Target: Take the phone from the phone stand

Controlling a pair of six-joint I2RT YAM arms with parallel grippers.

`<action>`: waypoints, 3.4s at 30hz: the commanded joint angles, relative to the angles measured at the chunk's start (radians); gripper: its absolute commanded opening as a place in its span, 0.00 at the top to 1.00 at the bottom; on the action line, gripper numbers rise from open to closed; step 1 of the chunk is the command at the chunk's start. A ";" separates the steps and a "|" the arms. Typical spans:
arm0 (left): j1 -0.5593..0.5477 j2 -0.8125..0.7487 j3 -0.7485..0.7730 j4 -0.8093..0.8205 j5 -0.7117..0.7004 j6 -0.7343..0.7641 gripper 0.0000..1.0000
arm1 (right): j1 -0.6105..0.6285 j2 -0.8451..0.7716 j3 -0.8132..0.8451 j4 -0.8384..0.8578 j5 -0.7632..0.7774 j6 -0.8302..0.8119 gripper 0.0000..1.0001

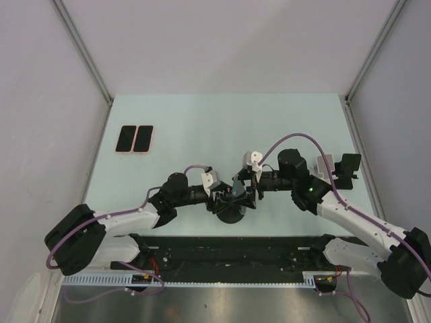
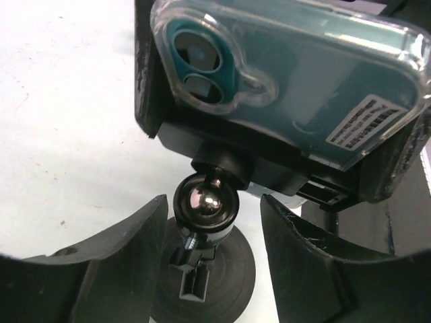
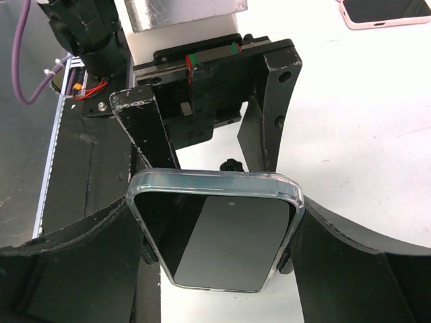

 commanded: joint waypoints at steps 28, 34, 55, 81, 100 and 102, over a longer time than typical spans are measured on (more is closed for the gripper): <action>-0.022 -0.056 -0.076 0.033 -0.346 0.055 1.00 | -0.106 -0.170 0.028 -0.092 -0.040 -0.076 1.00; -0.013 -0.028 -0.081 0.033 -0.384 0.043 1.00 | -0.108 -0.165 0.020 -0.064 -0.031 -0.062 1.00; 0.000 -0.005 -0.076 0.033 -0.565 -0.006 1.00 | -0.101 -0.190 -0.023 0.075 0.198 0.001 1.00; 0.004 0.073 0.063 0.030 -0.452 0.014 1.00 | -0.097 -0.225 -0.024 0.097 0.505 0.084 1.00; 0.010 0.372 0.445 0.033 -0.341 0.124 1.00 | -0.097 -0.433 -0.024 -0.021 0.781 0.085 1.00; 0.018 0.389 0.448 0.033 -0.343 0.115 0.98 | -0.095 -0.443 -0.024 -0.015 0.786 0.085 1.00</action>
